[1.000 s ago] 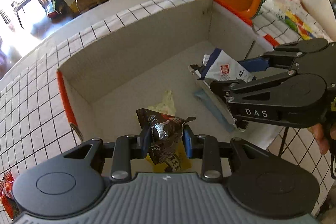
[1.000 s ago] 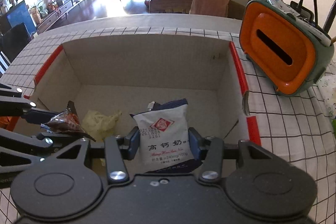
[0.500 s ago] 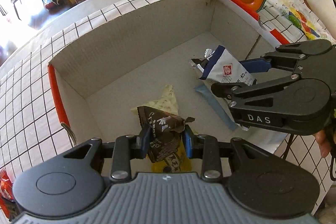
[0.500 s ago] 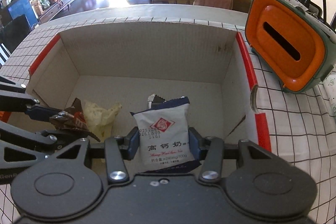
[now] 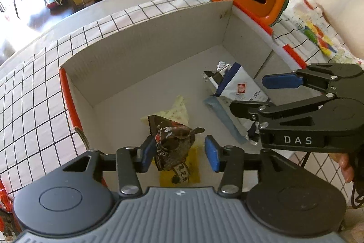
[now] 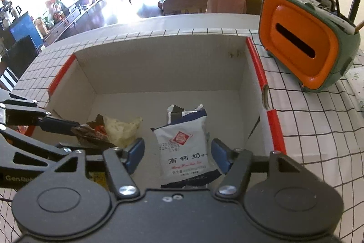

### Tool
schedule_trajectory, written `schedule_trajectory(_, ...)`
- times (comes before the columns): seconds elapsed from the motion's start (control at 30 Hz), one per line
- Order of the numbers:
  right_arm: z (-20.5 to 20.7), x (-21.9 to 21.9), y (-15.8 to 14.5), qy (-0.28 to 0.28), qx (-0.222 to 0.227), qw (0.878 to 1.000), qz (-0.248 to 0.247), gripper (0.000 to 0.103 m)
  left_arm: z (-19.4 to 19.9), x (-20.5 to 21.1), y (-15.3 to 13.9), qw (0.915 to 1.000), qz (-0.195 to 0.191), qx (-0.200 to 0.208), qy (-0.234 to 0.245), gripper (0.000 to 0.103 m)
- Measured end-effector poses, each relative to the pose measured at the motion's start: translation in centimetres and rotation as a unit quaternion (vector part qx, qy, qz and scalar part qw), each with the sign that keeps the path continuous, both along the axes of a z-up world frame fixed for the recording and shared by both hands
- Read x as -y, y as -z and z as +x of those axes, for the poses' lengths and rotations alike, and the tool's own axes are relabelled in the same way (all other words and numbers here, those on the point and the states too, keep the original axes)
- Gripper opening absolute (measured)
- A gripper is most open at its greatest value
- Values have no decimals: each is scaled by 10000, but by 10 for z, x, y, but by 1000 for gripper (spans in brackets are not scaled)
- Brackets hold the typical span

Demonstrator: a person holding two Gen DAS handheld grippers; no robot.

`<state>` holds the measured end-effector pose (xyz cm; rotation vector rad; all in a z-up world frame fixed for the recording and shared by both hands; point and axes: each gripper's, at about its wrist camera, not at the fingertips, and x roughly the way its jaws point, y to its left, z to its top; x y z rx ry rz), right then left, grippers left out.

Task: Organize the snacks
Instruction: 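Open the right tool to drop the white packet while the left tool releases the wrapper, then move both tools back over the remaining snacks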

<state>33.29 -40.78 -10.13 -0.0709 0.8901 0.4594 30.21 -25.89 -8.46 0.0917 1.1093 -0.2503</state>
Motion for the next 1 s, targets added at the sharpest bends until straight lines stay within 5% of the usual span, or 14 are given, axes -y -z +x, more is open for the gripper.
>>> schedule_trajectory(0.53,-44,10,-48,217,553,9970,502,94,-40,-25,-51,9960,-378,797,-99,71)
schedule_trajectory(1.0,-95,-27,-80,57,926,9932,699,103,-93,-74,-81,9873,-614,1458,-173,80)
